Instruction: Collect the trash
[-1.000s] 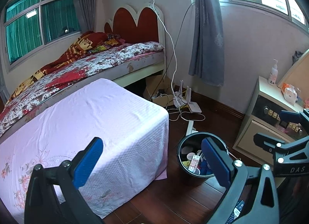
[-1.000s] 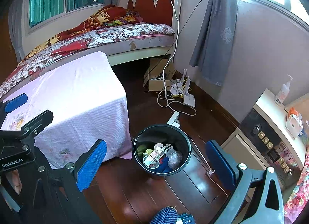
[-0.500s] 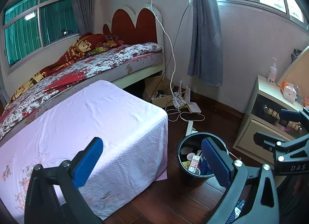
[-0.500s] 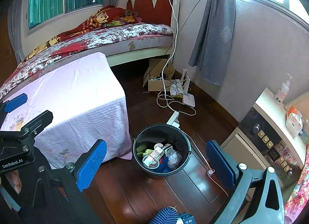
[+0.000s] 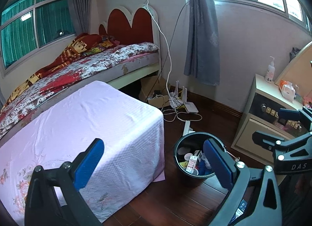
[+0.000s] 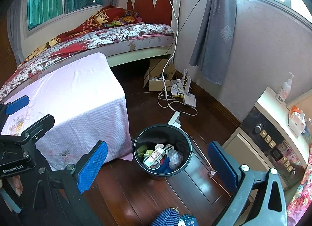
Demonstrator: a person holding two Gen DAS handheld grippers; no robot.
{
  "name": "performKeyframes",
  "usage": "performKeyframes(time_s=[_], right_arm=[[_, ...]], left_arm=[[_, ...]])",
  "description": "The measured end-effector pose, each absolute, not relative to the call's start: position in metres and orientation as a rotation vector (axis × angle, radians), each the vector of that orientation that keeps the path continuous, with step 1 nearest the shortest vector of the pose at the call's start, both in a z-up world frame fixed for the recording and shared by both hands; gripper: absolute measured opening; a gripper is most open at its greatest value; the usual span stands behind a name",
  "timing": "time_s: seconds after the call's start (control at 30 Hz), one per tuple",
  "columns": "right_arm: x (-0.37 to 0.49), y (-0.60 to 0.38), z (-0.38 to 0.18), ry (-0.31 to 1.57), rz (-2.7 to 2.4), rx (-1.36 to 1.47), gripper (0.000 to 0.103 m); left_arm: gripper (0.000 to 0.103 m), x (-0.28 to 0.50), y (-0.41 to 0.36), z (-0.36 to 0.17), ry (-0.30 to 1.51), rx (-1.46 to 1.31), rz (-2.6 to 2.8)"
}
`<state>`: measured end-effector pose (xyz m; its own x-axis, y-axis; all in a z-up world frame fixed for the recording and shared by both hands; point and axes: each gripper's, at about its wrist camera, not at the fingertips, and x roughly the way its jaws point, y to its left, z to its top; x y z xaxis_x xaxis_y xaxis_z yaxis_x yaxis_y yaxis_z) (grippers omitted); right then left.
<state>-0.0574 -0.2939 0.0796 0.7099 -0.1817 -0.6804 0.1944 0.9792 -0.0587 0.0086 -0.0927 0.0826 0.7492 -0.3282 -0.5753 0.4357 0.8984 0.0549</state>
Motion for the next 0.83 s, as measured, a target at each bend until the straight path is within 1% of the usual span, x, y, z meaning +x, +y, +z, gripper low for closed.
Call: performKeyframes(time_s=[0.83], right_arm=[[-0.059, -0.295, 0.075, 0.763, -0.221, 0.032, 0.103]], left_arm=[[0.102, 0.005, -0.103, 0.077, 0.599, 0.215, -0.468]])
